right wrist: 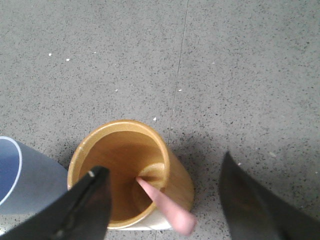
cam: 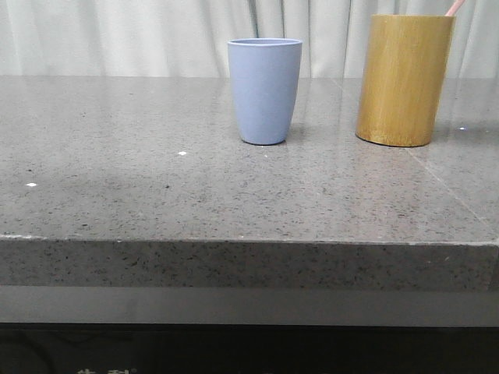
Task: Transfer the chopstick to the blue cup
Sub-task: 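Grasp the pink chopstick in the bamboo cup with the right gripper and lift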
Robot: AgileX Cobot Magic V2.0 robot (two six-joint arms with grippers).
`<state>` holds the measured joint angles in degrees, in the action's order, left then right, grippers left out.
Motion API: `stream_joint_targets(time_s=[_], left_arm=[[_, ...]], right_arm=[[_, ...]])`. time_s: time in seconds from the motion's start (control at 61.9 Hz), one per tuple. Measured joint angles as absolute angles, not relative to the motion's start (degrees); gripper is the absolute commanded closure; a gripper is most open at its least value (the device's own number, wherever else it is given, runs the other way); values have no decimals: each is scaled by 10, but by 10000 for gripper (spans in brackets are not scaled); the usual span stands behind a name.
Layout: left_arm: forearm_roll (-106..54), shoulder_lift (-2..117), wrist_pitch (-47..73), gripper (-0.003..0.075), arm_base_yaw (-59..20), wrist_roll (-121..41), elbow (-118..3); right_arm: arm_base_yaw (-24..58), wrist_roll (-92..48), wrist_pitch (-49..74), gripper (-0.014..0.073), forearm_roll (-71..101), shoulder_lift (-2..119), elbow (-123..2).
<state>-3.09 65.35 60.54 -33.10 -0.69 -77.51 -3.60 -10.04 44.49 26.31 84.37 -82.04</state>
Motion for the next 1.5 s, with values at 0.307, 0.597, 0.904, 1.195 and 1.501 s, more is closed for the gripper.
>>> stream_joint_targets(time_s=[0.307, 0.597, 0.904, 1.195, 1.501], left_arm=[[-31, 612, 604, 461, -331, -7, -723], [-31, 612, 605, 461, -331, -7, -723], [-31, 612, 605, 461, -331, -7, -723], [-31, 612, 605, 461, -331, -7, -723], [-31, 612, 605, 461, -331, -7, -723]], right_arm=[[-36, -105, 446, 570, 280, 852, -820], [-36, -141, 461, 660, 287, 852, -848], [-36, -169, 582, 660, 272, 833, -1027], [19, -180, 617, 660, 271, 803, -1105], [175, -207, 594, 660, 230, 868, -1105]])
